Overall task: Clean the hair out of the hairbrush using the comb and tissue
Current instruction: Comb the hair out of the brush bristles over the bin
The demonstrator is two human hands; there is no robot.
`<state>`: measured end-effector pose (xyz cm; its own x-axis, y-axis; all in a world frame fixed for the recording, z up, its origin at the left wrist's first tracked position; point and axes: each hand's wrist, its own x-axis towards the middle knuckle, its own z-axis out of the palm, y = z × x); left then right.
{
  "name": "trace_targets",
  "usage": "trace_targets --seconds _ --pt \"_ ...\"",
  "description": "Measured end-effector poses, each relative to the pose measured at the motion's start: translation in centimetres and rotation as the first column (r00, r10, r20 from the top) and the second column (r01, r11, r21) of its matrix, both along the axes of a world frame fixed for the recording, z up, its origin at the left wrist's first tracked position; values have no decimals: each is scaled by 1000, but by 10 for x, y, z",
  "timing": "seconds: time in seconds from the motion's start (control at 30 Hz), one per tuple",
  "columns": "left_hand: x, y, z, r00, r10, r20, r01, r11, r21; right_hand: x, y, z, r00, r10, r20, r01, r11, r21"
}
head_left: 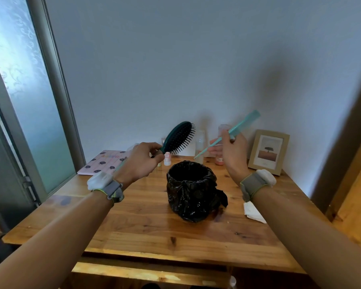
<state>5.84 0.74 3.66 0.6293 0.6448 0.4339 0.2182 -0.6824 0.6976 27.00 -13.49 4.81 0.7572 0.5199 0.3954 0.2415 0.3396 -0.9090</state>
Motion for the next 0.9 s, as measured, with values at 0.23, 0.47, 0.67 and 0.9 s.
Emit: trace_targets --seconds 0.23,0.47,0.67,0.9 --pt "7 -3 2 1000 12 -18 -12 1000 10 13 10 33 970 65 -236 -23 985 173" --pt "8 -10 4 1000 -13 -17 15 996 93 1 27 38 960 234 -151 -219 969 111" --pt "8 -13 2 998 -15 -65 22 993 114 2 23 36 954 291 -74 -291 957 11" --pt "15 -15 8 998 -2 -58 5 998 58 -16 23 25 963 234 134 -227 972 -62"
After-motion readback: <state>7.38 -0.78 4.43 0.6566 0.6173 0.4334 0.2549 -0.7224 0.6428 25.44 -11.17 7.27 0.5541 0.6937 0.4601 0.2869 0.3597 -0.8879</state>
